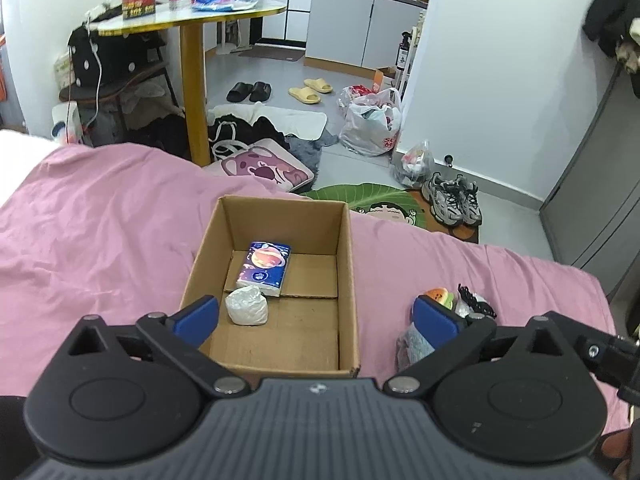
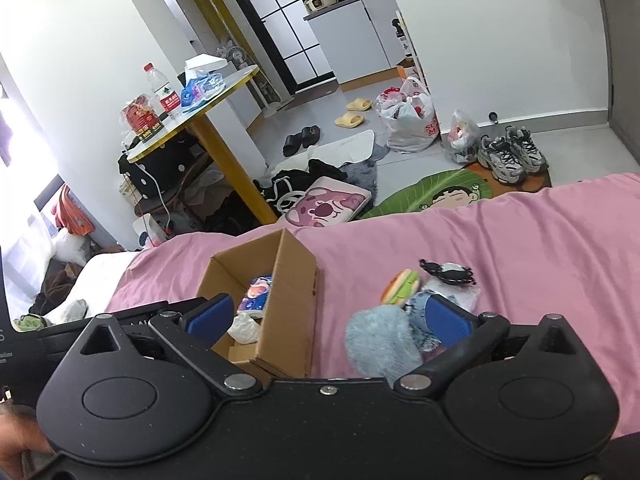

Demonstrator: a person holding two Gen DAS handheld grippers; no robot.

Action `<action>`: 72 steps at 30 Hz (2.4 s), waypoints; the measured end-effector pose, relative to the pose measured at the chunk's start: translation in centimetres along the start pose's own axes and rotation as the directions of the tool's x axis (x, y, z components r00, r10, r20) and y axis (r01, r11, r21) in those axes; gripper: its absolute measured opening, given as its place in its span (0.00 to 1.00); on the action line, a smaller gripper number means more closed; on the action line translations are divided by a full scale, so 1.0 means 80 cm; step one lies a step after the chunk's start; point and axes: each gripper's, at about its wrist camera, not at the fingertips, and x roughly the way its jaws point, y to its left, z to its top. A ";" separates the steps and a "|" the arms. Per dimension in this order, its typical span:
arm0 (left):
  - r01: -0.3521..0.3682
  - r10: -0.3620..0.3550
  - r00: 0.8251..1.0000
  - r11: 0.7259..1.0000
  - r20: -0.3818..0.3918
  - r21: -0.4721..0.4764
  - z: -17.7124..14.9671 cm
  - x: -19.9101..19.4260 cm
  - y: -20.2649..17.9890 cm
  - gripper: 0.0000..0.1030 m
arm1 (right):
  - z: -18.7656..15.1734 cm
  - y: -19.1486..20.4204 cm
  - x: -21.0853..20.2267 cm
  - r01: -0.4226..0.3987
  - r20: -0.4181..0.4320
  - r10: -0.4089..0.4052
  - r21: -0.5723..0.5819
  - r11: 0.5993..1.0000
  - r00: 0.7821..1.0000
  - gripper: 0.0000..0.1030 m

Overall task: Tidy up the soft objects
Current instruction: 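Move both tools back toward the plush toys on the bed, then grasp the grey-blue fluffy plush with the left tool while the right tool grips it too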

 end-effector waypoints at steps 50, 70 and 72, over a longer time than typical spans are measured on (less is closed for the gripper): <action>0.087 -0.083 0.991 0.996 -0.101 0.037 -0.056 0.074 -0.116 0.64 | -0.026 -0.154 0.043 -0.016 -0.171 0.079 0.339 0.941 0.982 0.54; 0.127 -0.118 0.973 0.991 -0.200 0.035 -0.074 0.138 -0.154 0.46 | -0.027 -0.181 0.088 0.001 -0.242 0.115 0.430 0.903 0.963 0.55; 0.113 -0.102 0.975 0.992 -0.199 0.048 -0.074 0.142 -0.154 0.46 | -0.027 -0.182 0.093 0.002 -0.250 0.118 0.434 0.901 0.961 0.55</action>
